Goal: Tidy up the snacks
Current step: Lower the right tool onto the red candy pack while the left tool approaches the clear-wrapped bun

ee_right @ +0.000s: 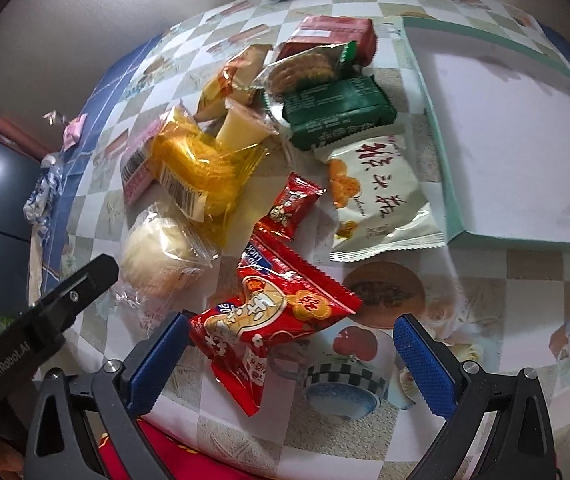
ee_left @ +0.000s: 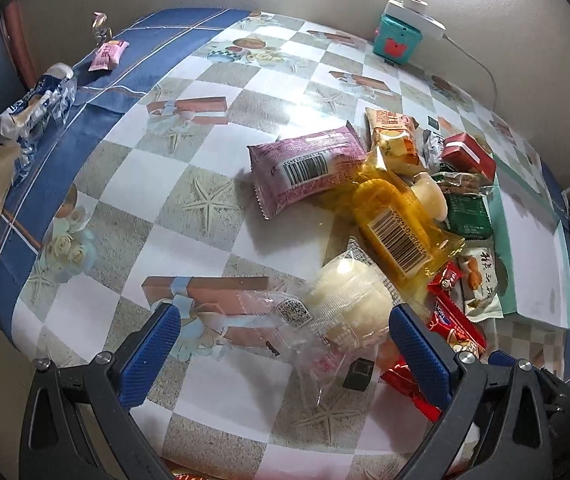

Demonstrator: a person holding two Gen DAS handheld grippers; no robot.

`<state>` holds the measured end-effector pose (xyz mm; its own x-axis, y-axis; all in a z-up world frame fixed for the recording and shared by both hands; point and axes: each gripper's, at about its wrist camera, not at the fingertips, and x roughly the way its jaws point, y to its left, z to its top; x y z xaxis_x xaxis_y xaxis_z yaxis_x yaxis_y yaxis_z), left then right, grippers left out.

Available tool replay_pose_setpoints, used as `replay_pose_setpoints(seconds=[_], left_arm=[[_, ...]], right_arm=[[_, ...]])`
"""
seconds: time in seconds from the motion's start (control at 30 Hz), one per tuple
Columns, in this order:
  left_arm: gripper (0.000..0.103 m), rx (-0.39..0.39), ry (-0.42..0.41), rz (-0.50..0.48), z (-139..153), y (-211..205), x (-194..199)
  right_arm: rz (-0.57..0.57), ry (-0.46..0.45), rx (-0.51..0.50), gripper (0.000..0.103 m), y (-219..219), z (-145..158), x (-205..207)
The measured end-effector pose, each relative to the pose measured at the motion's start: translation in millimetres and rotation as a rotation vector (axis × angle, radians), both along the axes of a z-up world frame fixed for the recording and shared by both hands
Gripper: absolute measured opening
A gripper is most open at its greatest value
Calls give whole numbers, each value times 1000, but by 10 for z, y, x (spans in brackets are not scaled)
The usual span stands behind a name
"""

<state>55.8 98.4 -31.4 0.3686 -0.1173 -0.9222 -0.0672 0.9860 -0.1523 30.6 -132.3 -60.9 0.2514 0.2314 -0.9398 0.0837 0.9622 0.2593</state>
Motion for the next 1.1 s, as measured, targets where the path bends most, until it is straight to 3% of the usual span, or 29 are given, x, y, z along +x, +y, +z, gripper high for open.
replay_pose_setpoints(seconds=[0.27,0.57,0.73,1.1], left_arm=[[103,16,15,-27,-35,-104,38],[103,39,42,-73,-78,-236,86],[103,48,55,-96,-92,-297,132],[103,31,91,-105,-116,-289,290]], right_arm=[[32,18,-41,103,149,-113,95],[-31,34,-33,103,-45,-153,112],[-56,36,-15,95,-113,-164,117],[-23,-8,-27,92,-129,-58,79]])
